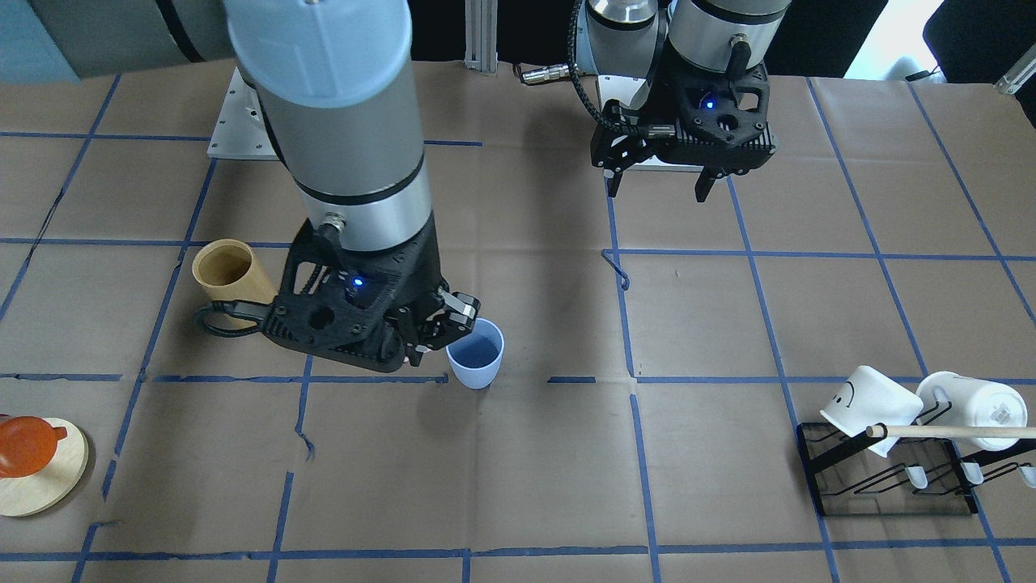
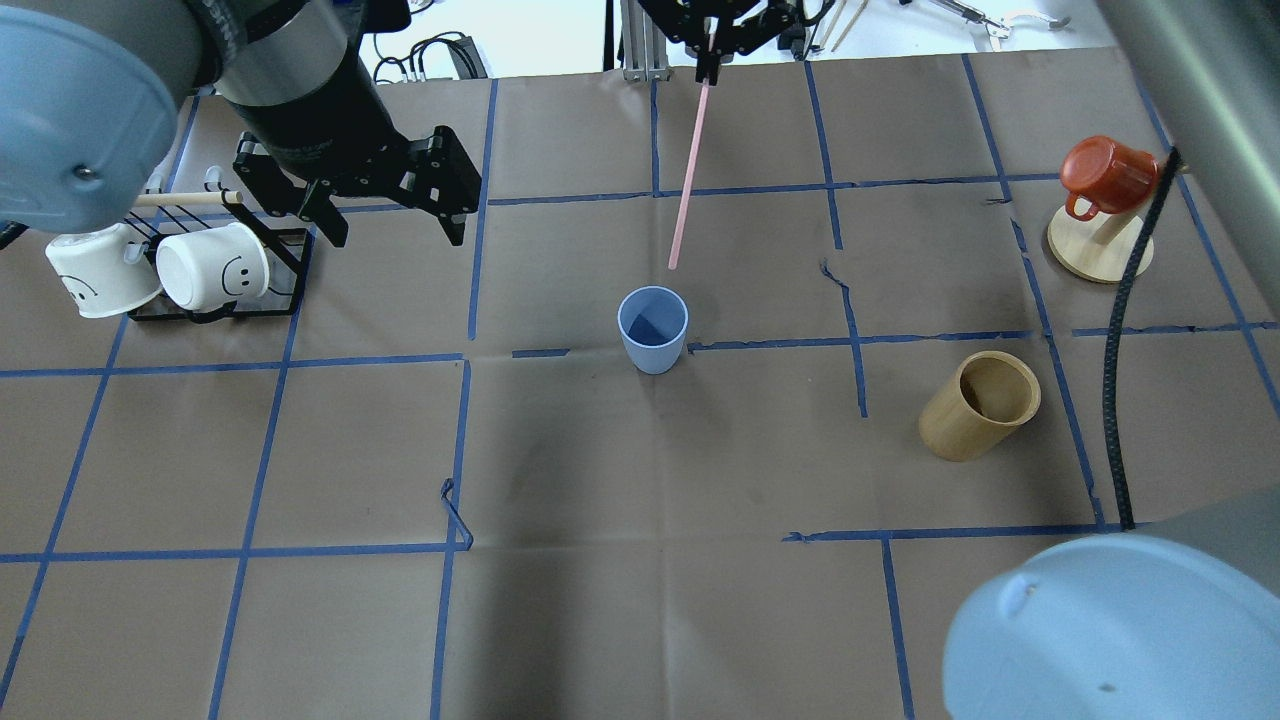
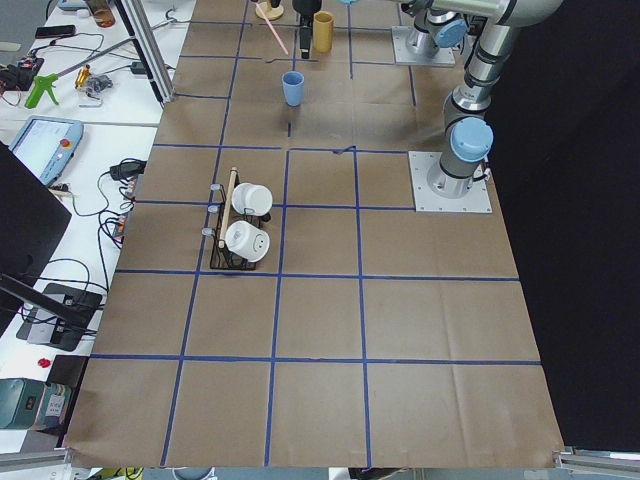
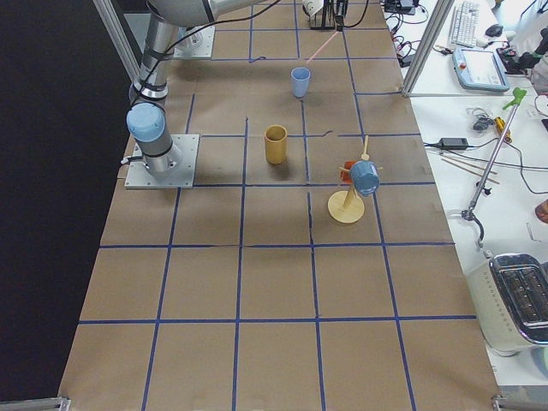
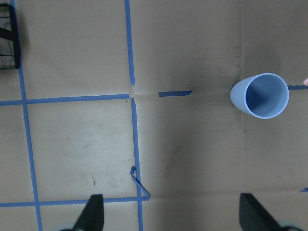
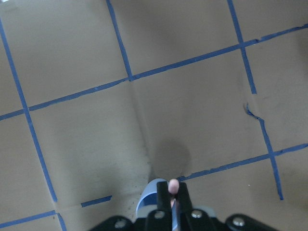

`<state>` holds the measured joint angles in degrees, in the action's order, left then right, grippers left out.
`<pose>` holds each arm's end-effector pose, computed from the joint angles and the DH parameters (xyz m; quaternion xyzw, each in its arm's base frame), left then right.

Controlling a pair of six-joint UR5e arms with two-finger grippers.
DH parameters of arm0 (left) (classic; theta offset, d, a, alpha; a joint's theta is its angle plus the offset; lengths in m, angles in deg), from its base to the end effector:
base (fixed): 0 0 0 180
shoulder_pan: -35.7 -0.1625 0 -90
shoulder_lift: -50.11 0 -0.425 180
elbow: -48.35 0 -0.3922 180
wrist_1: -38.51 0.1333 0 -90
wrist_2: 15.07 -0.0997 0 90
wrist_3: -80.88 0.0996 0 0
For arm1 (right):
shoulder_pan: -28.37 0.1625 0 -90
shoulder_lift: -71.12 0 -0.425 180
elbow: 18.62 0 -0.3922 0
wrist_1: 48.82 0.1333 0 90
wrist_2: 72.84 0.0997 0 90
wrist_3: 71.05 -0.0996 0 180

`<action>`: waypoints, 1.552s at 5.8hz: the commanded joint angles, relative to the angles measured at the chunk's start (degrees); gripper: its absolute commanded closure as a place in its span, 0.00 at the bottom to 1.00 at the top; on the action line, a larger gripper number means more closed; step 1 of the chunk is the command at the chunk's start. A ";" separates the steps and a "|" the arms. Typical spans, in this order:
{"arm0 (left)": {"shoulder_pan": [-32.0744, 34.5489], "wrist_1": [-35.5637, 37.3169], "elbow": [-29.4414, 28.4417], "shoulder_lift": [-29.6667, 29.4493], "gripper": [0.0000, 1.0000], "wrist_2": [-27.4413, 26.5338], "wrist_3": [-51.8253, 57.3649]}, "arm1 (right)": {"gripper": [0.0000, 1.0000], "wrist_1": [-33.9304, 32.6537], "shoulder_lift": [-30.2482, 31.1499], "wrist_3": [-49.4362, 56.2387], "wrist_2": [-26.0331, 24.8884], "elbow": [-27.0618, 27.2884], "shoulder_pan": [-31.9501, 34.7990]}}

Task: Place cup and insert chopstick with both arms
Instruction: 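Lower the pink chopstick into the blue cup with the right gripper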

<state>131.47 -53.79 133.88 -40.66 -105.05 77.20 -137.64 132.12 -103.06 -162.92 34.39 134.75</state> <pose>-0.1828 -0.4833 0.5156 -0.0182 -0.9998 0.0122 0.0012 0.3266 -0.6391 0.5017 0.1358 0.9890 -0.0545 0.0237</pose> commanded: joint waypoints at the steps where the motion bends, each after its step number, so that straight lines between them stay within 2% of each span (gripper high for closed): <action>1: -2.06 -0.68 0.07 1.03 0.01 0.16 0.34 | 0.92 -3.19 -2.37 -0.16 -0.27 0.50 1.20; 2: -2.16 -0.86 -0.01 1.04 0.01 0.07 0.34 | 0.92 -3.46 -2.29 1.93 -2.44 2.95 1.37; 4: -1.99 -1.13 0.16 1.12 0.01 0.07 0.34 | 0.92 -11.17 -2.20 2.04 -2.38 9.45 3.65; 7: -2.25 -1.13 0.08 1.12 0.01 -0.02 0.34 | 0.91 -11.11 -2.20 4.05 -1.76 14.29 3.75; 8: -2.16 -1.13 0.16 1.12 0.01 -0.02 0.34 | 0.68 -11.37 -2.29 4.15 -1.68 14.83 3.75; 9: -2.16 -1.13 0.16 1.12 0.01 -0.10 0.34 | 0.01 -11.72 -2.20 4.24 -1.50 14.75 3.75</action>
<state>129.29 -54.92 134.02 -39.54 -105.10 77.54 -149.05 129.88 -99.00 -164.56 48.92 138.50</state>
